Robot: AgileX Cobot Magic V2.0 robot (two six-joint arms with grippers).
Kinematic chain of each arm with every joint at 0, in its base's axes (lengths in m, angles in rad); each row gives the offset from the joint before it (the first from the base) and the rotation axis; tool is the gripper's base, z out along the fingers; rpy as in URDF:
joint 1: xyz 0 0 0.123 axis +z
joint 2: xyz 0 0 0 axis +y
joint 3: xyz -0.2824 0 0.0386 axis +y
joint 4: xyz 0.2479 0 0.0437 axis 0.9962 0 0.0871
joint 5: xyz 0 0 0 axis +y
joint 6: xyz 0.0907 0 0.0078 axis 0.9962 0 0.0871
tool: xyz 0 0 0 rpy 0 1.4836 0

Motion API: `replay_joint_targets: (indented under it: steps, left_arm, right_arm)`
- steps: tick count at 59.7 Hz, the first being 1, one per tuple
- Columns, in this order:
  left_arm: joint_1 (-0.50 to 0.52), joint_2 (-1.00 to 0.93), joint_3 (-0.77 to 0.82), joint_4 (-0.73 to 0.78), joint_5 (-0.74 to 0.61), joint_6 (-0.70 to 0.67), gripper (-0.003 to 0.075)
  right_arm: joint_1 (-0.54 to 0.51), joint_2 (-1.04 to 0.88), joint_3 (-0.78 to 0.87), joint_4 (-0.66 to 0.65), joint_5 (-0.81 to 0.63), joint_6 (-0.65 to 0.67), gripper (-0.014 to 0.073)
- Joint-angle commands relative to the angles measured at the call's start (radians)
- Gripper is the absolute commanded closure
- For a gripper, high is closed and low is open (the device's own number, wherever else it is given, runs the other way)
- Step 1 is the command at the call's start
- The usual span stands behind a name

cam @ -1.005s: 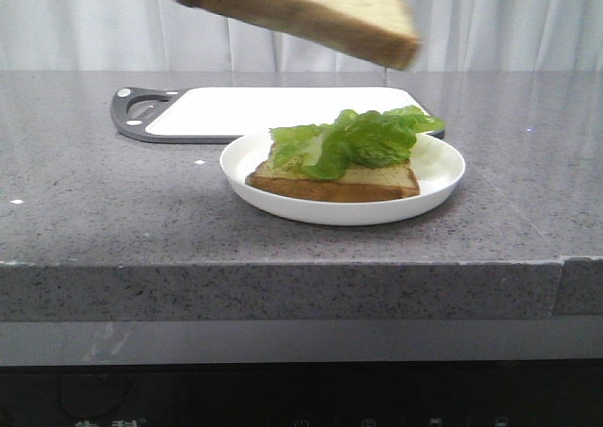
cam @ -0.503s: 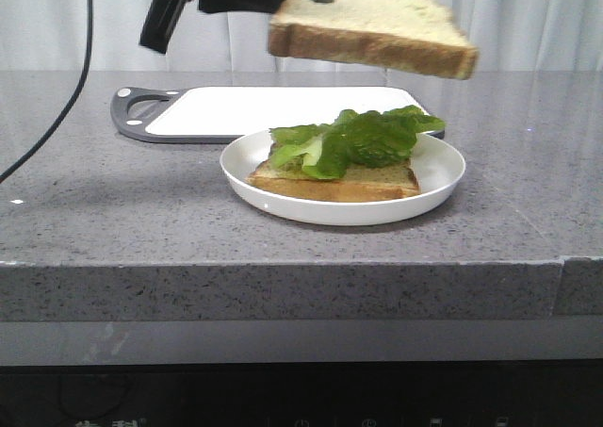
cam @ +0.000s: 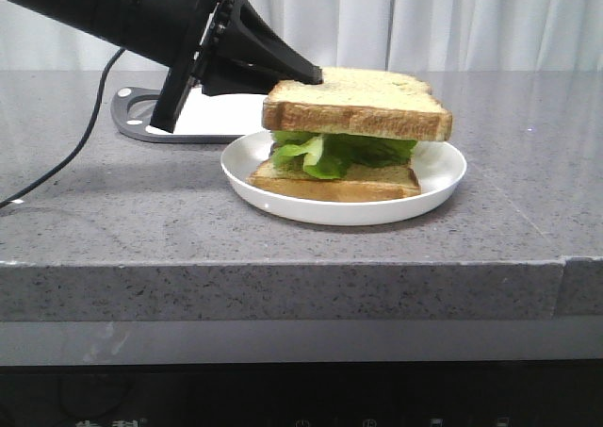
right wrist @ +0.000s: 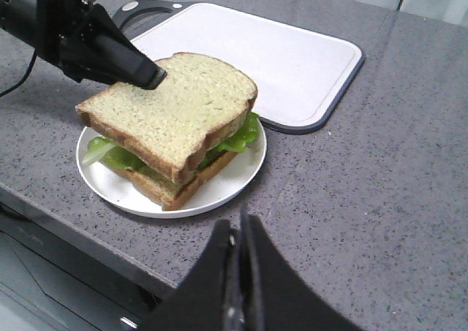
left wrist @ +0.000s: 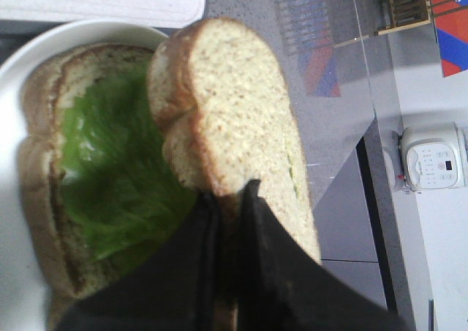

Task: Left arm grabs bread, right arm adds lettuce
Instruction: 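Carry the held bread slice with the left gripper over the lettuce, then lower the bread onto the lettuce and open the left gripper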

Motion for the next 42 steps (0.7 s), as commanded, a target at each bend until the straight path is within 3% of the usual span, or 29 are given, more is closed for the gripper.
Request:
replay_joint_targets:
  steps: [1, 15, 21, 27, 32, 42]
  left_arm:
    - [0.003, -0.03, -0.031, -0.068, 0.043, 0.008, 0.0741]
    - [0.003, 0.001, -0.031, -0.051, 0.044, 0.008, 0.0708]
    - [0.005, 0.001, -0.031, -0.051, 0.044, 0.015, 0.0599]
    - [0.005, 0.001, -0.031, -0.044, 0.047, 0.013, 0.043]
    - [0.005, 0.001, -0.031, -0.032, 0.047, 0.013, 0.0332]
    - [0.019, 0.001, -0.031, -0.028, 0.07, 0.013, 0.0229]
  right_arm:
    - [-0.001, -0.001, -0.026, -0.008, -0.075, -0.009, 0.0662]
    - [-0.001, -0.001, -0.026, -0.008, -0.075, -0.009, 0.0662]
    - [-0.001, -0.001, -0.026, -0.008, -0.075, -0.009, 0.0662]
    - [-0.001, -0.001, -0.026, -0.008, -0.075, -0.009, 0.0662]
    - [-0.001, -0.001, -0.026, -0.008, -0.075, -0.009, 0.0662]
    - [-0.001, -0.001, -0.026, -0.008, -0.075, -0.009, 0.0662]
